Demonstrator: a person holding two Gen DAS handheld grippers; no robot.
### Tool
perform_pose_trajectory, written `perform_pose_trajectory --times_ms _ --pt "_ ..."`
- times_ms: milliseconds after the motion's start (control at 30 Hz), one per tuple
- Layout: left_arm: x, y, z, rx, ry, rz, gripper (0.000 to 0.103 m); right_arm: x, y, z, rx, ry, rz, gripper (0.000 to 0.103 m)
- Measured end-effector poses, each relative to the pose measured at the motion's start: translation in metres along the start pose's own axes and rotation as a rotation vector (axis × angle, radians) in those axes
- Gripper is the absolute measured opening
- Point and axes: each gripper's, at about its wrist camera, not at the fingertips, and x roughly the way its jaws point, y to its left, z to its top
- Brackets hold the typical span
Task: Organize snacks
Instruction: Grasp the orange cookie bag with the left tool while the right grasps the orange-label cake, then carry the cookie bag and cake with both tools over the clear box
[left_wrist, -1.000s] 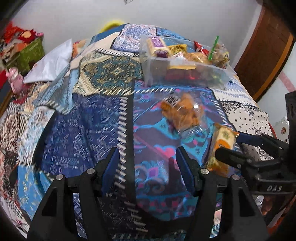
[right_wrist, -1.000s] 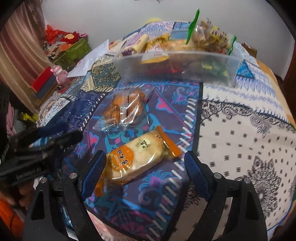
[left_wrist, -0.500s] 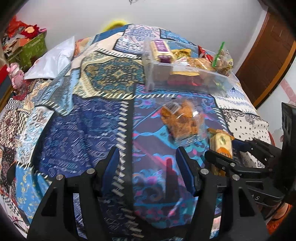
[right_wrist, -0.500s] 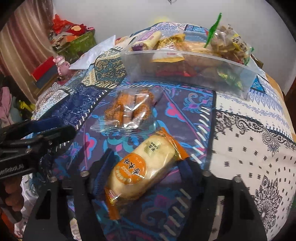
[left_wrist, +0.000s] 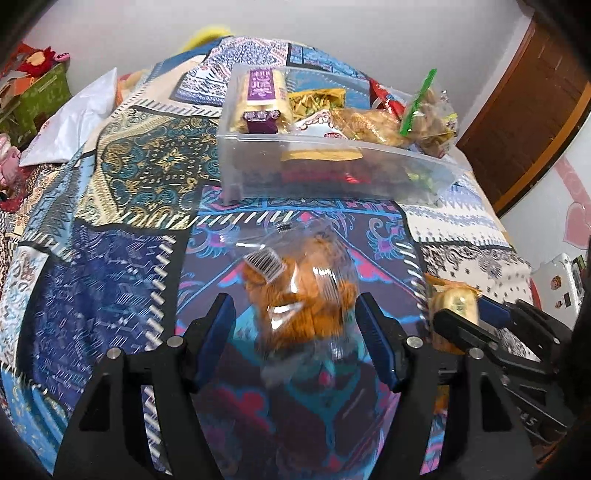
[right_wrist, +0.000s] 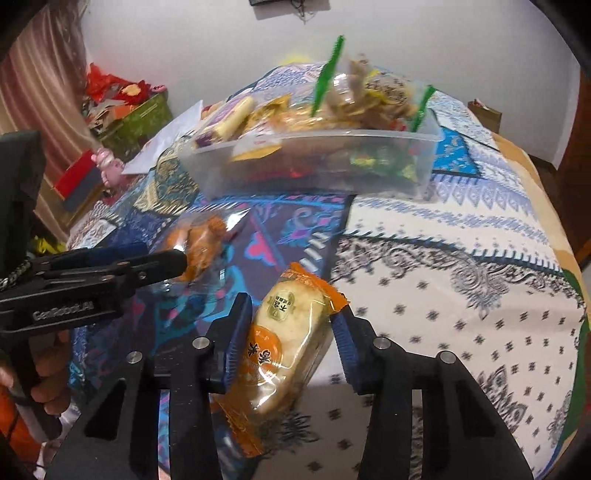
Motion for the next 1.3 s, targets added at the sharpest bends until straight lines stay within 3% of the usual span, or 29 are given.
perform_pose_trajectory --times_ms 367,700,1000,1300 --pt "0.029 -0.004 0.018 -0.023 -0.016 -0.014 0.070 0.001 -0.014 0.010 0.029 -0.025 0.006 0.037" --pt "0.032 -0.007 0.021 0.019 -0.063 -0.017 0.056 0.002 -0.018 0.024 0.035 -0.053 0.003 0.036" --pt "-0.007 0.001 0.013 0.047 -0.142 -0.016 0.053 -0.008 -0.020 0.042 0.036 -0.096 0.008 0.036" --pt "-0.045 0.006 0.040 0.036 -0.246 -0.041 0.053 -0.020 -0.007 0.082 -0.018 -0.186 0.004 0.036"
